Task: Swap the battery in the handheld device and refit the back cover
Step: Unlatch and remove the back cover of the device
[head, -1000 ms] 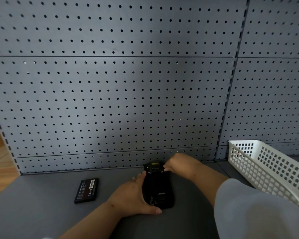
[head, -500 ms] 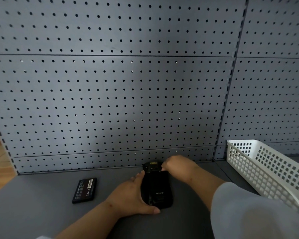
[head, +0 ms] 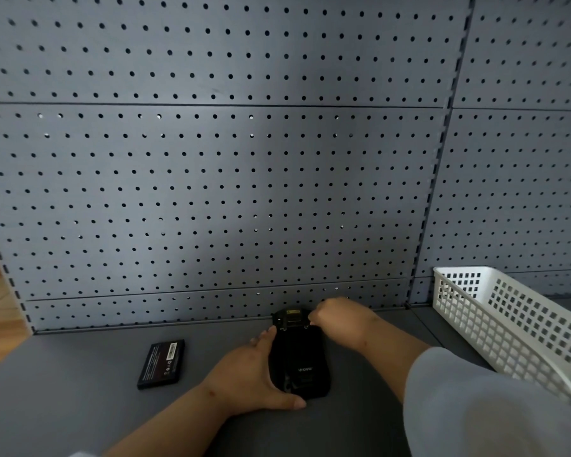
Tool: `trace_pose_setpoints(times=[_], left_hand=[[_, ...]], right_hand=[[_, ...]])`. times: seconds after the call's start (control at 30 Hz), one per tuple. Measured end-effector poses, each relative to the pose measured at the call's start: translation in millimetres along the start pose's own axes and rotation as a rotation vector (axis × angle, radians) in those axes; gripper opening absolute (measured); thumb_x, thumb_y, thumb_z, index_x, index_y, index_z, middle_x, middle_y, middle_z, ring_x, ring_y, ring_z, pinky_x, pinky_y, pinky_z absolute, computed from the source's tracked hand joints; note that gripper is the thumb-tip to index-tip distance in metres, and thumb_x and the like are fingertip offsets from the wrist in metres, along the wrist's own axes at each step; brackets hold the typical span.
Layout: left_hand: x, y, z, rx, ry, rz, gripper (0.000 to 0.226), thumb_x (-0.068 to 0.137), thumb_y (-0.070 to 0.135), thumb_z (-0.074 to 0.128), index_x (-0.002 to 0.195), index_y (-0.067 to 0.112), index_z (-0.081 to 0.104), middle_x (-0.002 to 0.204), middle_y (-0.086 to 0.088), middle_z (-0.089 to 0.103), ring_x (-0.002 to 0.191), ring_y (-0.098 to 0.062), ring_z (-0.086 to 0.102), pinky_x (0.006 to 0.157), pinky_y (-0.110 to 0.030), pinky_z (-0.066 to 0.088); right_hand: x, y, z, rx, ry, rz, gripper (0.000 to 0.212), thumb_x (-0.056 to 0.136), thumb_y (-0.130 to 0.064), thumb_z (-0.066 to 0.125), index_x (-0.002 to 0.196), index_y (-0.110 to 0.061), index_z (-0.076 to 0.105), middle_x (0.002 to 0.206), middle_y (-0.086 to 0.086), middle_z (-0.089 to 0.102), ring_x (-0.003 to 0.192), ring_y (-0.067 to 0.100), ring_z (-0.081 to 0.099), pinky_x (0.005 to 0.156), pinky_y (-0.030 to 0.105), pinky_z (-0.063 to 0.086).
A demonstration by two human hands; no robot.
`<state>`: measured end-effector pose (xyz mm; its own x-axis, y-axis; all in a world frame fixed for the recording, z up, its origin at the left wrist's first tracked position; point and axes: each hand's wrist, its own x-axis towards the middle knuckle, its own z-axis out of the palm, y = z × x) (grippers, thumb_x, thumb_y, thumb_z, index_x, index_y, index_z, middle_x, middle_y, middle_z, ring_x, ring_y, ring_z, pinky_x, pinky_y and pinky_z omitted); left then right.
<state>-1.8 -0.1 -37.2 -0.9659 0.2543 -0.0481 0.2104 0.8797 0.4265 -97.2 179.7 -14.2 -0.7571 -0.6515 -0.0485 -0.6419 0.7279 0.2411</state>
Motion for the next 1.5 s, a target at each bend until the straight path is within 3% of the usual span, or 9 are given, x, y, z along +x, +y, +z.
trace_pose_setpoints(times=[0.2, 0.33, 0.5, 0.6, 0.8, 1.17, 1.33, 1.47, 1.5], left_hand=[[1, 0, 2, 0.011, 0.007, 0.005, 0.132, 0.046, 0.075, 0.065, 0.145, 0.017, -0.001, 0.155, -0.002, 0.019, 0.14, -0.013, 0.022, 0.112, -0.022, 0.02], [3, -1, 4, 0.021, 0.014, 0.01, 0.125, 0.054, 0.07, 0.066, 0.145, 0.017, -0.001, 0.155, -0.002, 0.019, 0.14, -0.013, 0.022, 0.112, -0.023, 0.02], [3, -3, 5, 0.023, 0.003, 0.009, 0.127, 0.05, 0.073, 0.062, 0.145, 0.018, -0.001, 0.155, -0.001, 0.019, 0.14, -0.013, 0.022, 0.112, -0.022, 0.019], [4, -5, 5, 0.025, 0.01, 0.011, 0.128, 0.047, 0.075, 0.06, 0.145, 0.018, 0.0, 0.155, -0.001, 0.02, 0.139, -0.013, 0.024, 0.112, -0.023, 0.021], [3, -1, 4, 0.029, -0.002, 0.012, 0.133, 0.046, 0.08, 0.061, 0.145, 0.017, -0.001, 0.155, -0.001, 0.018, 0.14, -0.013, 0.021, 0.111, -0.022, 0.019], [2, 0, 3, 0.025, -0.012, 0.009, 0.123, 0.057, 0.069, 0.065, 0.145, 0.016, -0.003, 0.155, -0.001, 0.018, 0.14, -0.014, 0.022, 0.111, -0.022, 0.02], [1, -1, 1, 0.021, -0.027, 0.013, 0.148, 0.027, 0.087, 0.052, 0.145, 0.017, -0.002, 0.155, -0.002, 0.018, 0.14, -0.013, 0.022, 0.111, -0.021, 0.019], [2, -3, 2, 0.017, -0.01, 0.013, 0.15, 0.021, 0.093, 0.035, 0.145, 0.018, -0.001, 0.155, -0.002, 0.02, 0.14, -0.013, 0.023, 0.111, -0.022, 0.02], [2, -3, 2, 0.015, -0.017, 0.008, 0.151, 0.021, 0.092, 0.039, 0.145, 0.018, -0.002, 0.155, -0.002, 0.019, 0.14, -0.013, 0.023, 0.111, -0.022, 0.02]], right_hand=[[4, 7, -3, 0.142, -0.024, 0.022, 0.024, 0.095, -0.008, 0.04, 0.079, -0.004, 0.057, 0.089, 0.021, 0.058, 0.077, 0.021, 0.045, 0.068, 0.029, 0.029], [5, 9, -3, 0.132, -0.021, -0.008, 0.046, 0.095, -0.014, 0.041, 0.053, -0.021, 0.025, 0.08, 0.017, 0.058, 0.074, 0.02, 0.045, 0.067, 0.028, 0.029], [6, 6, 1, 0.115, -0.021, 0.039, 0.043, 0.096, -0.013, 0.041, 0.054, -0.018, 0.03, 0.06, 0.0, 0.033, 0.073, 0.021, 0.046, 0.065, 0.027, 0.029], [5, 4, -1, 0.144, -0.001, 0.044, 0.024, 0.096, -0.013, 0.042, 0.083, -0.004, 0.059, 0.087, 0.019, 0.059, 0.085, 0.031, 0.057, 0.067, 0.03, 0.029], [-1, 0, -1, 0.059, 0.011, 0.034, 0.026, 0.095, -0.008, 0.038, 0.109, 0.001, 0.059, 0.112, 0.025, 0.061, 0.1, 0.035, 0.059, 0.078, 0.038, 0.043], [-5, -6, -4, 0.099, 0.045, 0.044, 0.027, 0.094, -0.003, 0.037, 0.107, 0.0, 0.06, 0.112, 0.023, 0.061, 0.101, 0.033, 0.059, 0.078, 0.037, 0.042], [-4, -10, -6, 0.177, 0.016, 0.098, 0.027, 0.088, 0.004, 0.037, 0.076, -0.016, 0.051, 0.071, 0.01, 0.046, 0.08, 0.02, 0.044, 0.061, 0.028, 0.026], [-2, -11, -4, 0.266, 0.038, 0.148, 0.026, 0.09, 0.002, 0.038, 0.098, 0.001, 0.063, 0.104, 0.021, 0.064, 0.088, 0.026, 0.056, 0.062, 0.025, 0.03], [-1, -10, -4, 0.286, 0.046, 0.158, 0.025, 0.091, 0.0, 0.038, 0.091, 0.0, 0.063, 0.097, 0.021, 0.064, 0.091, 0.029, 0.058, 0.064, 0.026, 0.033]])
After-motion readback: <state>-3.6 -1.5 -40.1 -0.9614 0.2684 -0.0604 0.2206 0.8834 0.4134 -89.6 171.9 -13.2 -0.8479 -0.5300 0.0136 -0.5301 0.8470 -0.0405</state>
